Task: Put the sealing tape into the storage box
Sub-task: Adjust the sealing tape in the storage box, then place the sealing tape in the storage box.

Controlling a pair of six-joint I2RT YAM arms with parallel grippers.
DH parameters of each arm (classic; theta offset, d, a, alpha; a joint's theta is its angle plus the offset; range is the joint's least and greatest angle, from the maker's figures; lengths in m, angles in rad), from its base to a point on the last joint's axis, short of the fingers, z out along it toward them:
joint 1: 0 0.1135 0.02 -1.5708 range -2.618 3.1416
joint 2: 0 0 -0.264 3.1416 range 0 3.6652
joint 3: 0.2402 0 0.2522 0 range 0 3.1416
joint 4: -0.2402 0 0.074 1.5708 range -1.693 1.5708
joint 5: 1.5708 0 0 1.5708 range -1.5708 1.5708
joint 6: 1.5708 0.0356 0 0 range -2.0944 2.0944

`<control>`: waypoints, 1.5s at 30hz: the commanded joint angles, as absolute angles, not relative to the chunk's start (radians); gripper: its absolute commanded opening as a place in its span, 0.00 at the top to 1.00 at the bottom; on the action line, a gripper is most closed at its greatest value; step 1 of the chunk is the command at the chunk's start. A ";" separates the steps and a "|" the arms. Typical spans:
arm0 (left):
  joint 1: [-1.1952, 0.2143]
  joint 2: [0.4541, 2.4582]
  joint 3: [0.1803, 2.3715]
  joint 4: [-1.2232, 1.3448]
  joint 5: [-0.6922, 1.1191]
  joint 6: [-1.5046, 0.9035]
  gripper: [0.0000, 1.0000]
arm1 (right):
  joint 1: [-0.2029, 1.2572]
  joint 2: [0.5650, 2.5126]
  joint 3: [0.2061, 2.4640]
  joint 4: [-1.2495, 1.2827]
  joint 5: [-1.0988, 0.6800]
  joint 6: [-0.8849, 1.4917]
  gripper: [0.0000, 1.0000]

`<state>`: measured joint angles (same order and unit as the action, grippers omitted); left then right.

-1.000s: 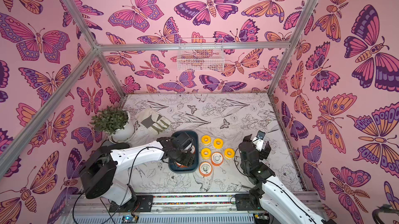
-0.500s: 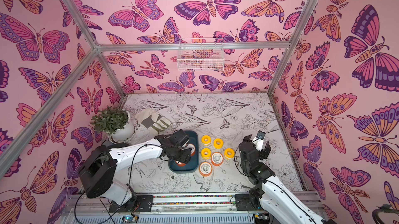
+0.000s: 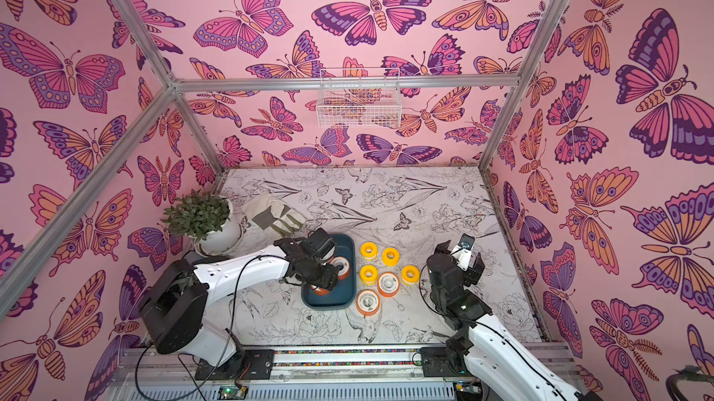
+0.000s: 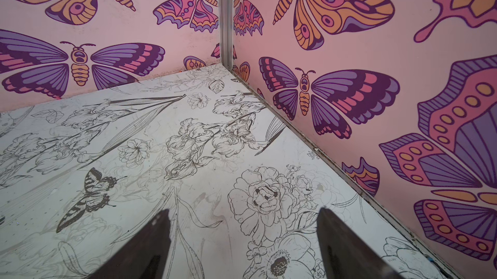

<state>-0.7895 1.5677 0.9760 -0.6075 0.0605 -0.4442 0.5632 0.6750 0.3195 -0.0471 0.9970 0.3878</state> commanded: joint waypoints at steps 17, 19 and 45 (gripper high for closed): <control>-0.873 1.525 0.980 -0.608 0.256 -0.417 0.58 | 0.557 0.678 0.354 -0.067 1.003 0.399 0.12; -0.877 1.554 0.980 -0.598 0.261 -0.416 0.57 | 0.557 0.677 0.354 -0.067 1.002 0.399 0.12; -0.909 1.579 0.988 -0.594 0.178 -0.433 0.18 | 0.557 0.675 0.354 -0.067 1.001 0.399 0.11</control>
<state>-0.9009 1.6131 0.9829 -0.5911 0.1825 -0.4305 0.5632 0.6849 0.3283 -0.0502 0.9951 0.3897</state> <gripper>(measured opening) 0.815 0.887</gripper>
